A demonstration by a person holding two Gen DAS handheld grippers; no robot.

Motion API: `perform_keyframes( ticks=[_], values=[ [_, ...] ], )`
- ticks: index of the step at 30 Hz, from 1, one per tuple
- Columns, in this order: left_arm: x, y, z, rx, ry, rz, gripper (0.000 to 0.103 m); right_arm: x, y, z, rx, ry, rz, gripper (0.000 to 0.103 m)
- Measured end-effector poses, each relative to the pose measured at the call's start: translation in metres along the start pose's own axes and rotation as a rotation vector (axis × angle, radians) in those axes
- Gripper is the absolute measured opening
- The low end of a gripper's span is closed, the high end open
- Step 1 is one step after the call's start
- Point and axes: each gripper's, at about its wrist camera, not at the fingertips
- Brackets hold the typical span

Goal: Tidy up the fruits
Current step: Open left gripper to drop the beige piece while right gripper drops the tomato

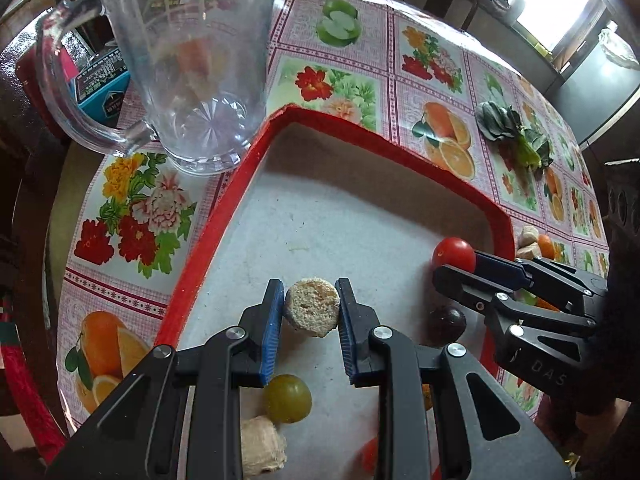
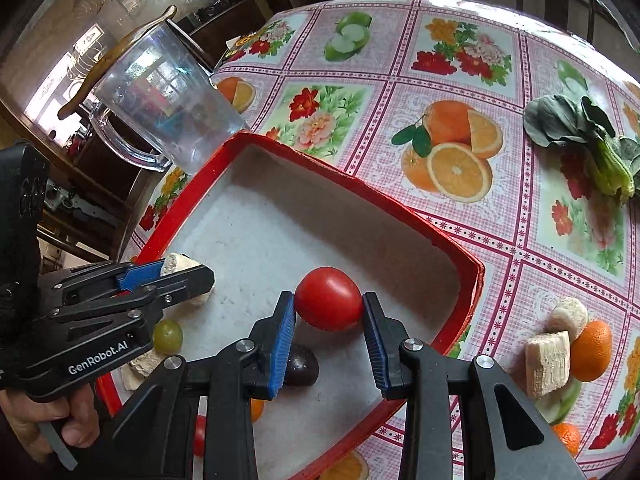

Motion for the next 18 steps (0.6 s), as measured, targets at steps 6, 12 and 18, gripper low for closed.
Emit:
perform_keyframes(
  ticks=[6, 12, 18],
  values=[
    [0.0, 0.0, -0.005, 0.016, 0.016, 0.008, 0.026, 0.0, -0.001, 0.001, 0.016, 0.006, -0.005, 0.037],
    [-0.003, 0.002, 0.003, 0.037, 0.002, 0.017, 0.044, -0.002, -0.002, 0.02, 0.03, -0.024, -0.01, 0.042],
    [-0.008, 0.0, 0.017, 0.027, -0.014, 0.027, 0.044, -0.007, -0.005, 0.049, 0.037, -0.07, -0.016, 0.042]
  ],
)
Point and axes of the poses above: each gripper's, at about its wrist camera, not at the fingertips, and z roughly against the way its jaws point, y to its left, x to its top, and after that the axes turned 4 degrees about x, right-handed
